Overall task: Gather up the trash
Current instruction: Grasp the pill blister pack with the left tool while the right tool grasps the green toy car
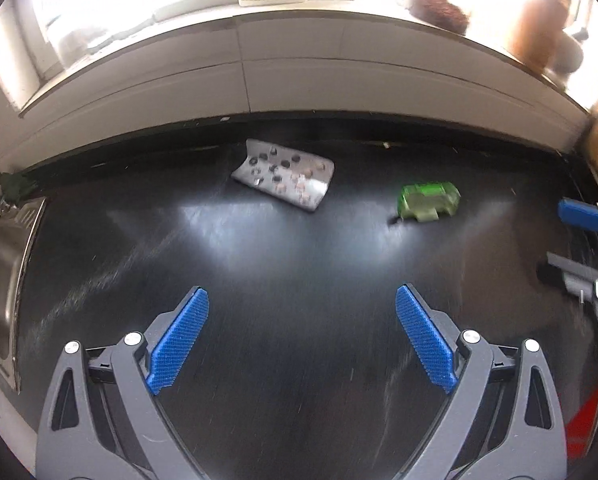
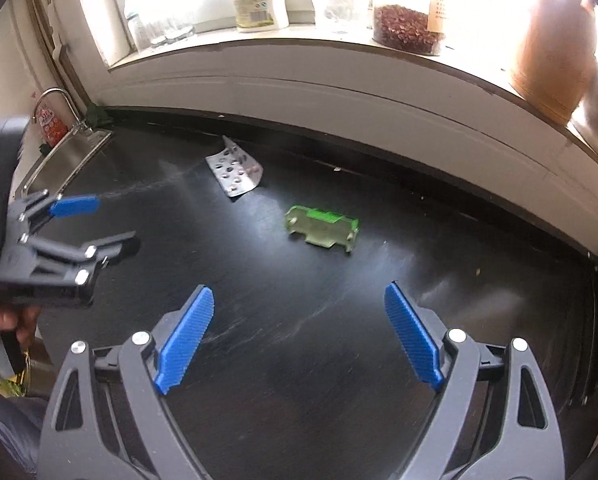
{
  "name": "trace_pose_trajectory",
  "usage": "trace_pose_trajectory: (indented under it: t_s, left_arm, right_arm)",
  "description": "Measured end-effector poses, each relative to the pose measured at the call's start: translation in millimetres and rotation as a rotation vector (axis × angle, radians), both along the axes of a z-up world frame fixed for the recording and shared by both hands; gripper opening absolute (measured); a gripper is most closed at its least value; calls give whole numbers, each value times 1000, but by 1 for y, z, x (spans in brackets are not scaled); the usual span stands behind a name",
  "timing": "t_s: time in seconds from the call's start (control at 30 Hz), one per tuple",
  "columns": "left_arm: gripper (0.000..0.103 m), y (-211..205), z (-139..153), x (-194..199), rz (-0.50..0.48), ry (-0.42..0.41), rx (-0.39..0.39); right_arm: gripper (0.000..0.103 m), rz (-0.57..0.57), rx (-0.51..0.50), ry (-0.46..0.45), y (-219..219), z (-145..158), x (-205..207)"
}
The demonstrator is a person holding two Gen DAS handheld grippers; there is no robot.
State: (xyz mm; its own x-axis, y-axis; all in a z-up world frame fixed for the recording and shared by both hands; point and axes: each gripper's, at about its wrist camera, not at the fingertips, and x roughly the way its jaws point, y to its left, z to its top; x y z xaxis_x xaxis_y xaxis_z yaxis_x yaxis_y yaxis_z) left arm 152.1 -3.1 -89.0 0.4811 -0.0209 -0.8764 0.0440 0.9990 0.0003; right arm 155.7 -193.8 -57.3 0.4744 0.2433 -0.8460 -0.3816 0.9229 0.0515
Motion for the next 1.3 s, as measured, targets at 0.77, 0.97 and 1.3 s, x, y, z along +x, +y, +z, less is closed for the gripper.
trace_pose_trajectory:
  t_s: [0.77,0.97,1.3]
  left_arm:
    - [87,13,-98,181,442,230,-105]
    - [59,6,-91,163,312,179,-127]
    - [38,18,-81,117,157,155,-234]
  right_arm:
    - [85,137,-2,118,-10,-82,110]
    - [62,243,-55,151,-1,-103,120]
    - [16,239,-49,141,5,-88,103]
